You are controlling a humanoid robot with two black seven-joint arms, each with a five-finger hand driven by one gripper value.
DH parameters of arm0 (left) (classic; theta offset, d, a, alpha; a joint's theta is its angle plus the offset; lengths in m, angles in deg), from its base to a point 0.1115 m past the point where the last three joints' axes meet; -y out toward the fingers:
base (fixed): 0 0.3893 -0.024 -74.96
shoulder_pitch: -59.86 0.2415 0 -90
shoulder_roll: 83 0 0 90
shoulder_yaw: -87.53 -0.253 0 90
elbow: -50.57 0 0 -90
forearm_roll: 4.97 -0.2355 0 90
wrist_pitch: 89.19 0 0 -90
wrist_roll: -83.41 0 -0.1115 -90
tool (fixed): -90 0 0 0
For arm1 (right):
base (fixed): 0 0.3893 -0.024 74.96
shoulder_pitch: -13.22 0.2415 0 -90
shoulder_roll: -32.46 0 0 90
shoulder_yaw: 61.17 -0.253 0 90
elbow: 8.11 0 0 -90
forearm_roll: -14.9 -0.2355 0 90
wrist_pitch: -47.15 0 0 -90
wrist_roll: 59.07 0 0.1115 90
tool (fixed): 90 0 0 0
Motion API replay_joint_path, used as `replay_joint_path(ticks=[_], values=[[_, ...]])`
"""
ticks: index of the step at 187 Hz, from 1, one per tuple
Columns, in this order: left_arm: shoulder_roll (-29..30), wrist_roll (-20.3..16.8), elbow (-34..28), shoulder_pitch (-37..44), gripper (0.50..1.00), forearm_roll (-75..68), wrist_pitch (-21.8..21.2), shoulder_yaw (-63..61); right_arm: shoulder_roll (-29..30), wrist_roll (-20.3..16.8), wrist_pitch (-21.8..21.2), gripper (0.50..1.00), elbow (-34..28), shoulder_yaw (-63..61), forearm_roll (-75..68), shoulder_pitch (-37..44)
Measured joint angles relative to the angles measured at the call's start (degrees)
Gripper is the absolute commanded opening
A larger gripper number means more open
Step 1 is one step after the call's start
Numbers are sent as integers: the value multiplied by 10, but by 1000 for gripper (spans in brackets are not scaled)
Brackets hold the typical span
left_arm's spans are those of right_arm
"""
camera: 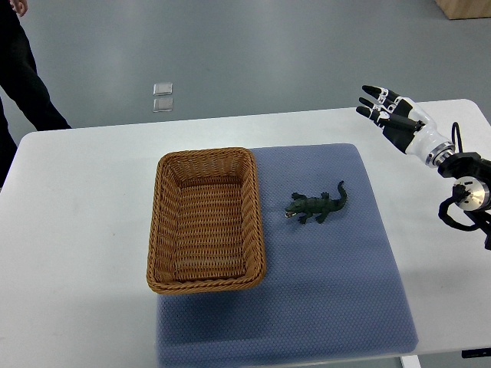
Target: Place crocodile in brown basket with right hand
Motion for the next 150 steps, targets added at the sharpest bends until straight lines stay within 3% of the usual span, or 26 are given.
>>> replay_joint_path(ticks=[94, 150], values=[[0, 0, -1, 0, 1000, 0, 1, 1, -3, 0, -3, 975, 0, -3, 0, 1], [0, 0, -5, 0, 1000, 1, 0, 1, -8, -4, -26, 975, 2, -5, -1, 4]])
